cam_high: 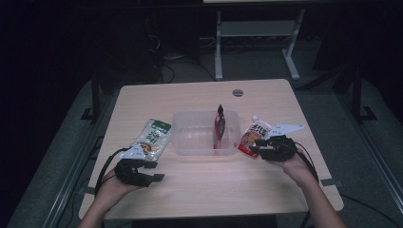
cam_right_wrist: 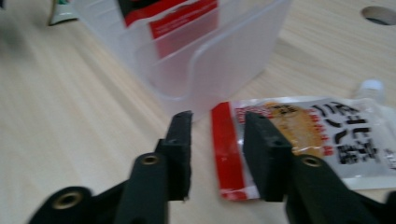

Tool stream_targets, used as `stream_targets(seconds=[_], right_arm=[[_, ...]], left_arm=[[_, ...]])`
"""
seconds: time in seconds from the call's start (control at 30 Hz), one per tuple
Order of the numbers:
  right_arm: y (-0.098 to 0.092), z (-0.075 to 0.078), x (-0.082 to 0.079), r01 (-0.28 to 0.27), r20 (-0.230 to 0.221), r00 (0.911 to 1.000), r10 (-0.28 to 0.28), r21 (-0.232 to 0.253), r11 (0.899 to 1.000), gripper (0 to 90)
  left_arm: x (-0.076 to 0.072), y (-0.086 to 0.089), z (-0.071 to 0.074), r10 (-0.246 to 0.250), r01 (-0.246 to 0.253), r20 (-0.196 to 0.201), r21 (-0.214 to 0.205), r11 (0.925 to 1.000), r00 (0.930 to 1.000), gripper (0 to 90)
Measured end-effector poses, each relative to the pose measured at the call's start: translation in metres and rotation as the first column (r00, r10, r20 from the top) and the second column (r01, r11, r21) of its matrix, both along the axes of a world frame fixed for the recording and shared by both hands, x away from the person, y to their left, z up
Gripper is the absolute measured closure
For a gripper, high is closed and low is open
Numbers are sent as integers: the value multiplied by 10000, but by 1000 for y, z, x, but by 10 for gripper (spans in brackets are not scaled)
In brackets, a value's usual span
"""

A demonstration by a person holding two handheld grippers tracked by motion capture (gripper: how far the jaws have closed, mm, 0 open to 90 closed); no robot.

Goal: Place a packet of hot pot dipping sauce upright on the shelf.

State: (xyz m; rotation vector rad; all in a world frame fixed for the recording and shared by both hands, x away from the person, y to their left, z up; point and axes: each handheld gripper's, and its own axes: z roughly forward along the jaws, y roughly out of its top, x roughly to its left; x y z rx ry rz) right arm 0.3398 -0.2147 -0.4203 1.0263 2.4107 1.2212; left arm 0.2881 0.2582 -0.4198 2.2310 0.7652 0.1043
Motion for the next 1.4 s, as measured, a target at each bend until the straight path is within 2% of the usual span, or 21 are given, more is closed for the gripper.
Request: stream_targets(seconds=[0.17, 0.27, 0.37, 0.43, 0.5, 0.6, 0.8, 0.93, 1.0, 1.03, 1.1, 1.23, 1.4], right_arm=[[-6, -4, 16, 291, -15, 9996, -291, 94, 9995, 822], [-9, -7, 23, 414, -10, 9991, -414, -4, 9991, 893], [-9, -8, 30, 488, 96, 9988, -487, -147, 9987, 897], [-9, -10, 37, 651, 180, 9977, -648, -170, 9977, 898], [-10, -13, 44, 719, 37, 9974, -718, -45, 9974, 899], [-10, -17, 52, 817, -113, 9966, -820, -260, 9963, 899], [-4, -28, 61, 813, -451, 9953, -852, -817, 9933, 900], [2, -31, 72, 883, -429, 9948, -928, -978, 9913, 900], [8, -37, 75, 760, -534, 9949, -856, -1619, 9839, 900], [9, -37, 75, 698, -506, 9955, -797, -1741, 9822, 900], [11, -38, 76, 668, -624, 9949, -796, -1856, 9803, 900], [10, -41, 78, 740, -959, 9911, -922, -1789, 9811, 900], [14, -45, 77, 761, -708, 9931, -933, -2164, 9733, 900]], left_arm=[[2, -1, 4, 49, -49, 3, -45, 10000, 10000, 376], [2, 1, 0, 188, -189, -104, -124, 9997, 9998, 374], [1, 2, -5, 262, -266, -118, -294, 9992, 9996, 374], [0, 1, -8, 141, -142, -117, -77, 9999, 9998, 374], [-2, 1, -9, 113, -113, -53, 84, 9999, 9999, 374], [-2, 5, -10, 303, -304, -124, -112, 9995, 9995, 374], [-2, 11, -11, 346, -346, 3, -48, 9994, 9994, 374], [-3, 12, -10, 442, -441, 38, -128, 9989, 9990, 374], [-4, 13, -11, 364, -364, 39, -85, 9993, 9993, 374], [-5, 13, -12, 360, -360, -28, -45, 9993, 9993, 374], [-5, 14, -14, 411, -411, -90, -36, 9991, 9991, 374], [-6, 13, -13, 401, -401, 0, -45, 9992, 9992, 374], [-7, 12, -13, 331, -331, -49, 41, 9994, 9994, 374]])
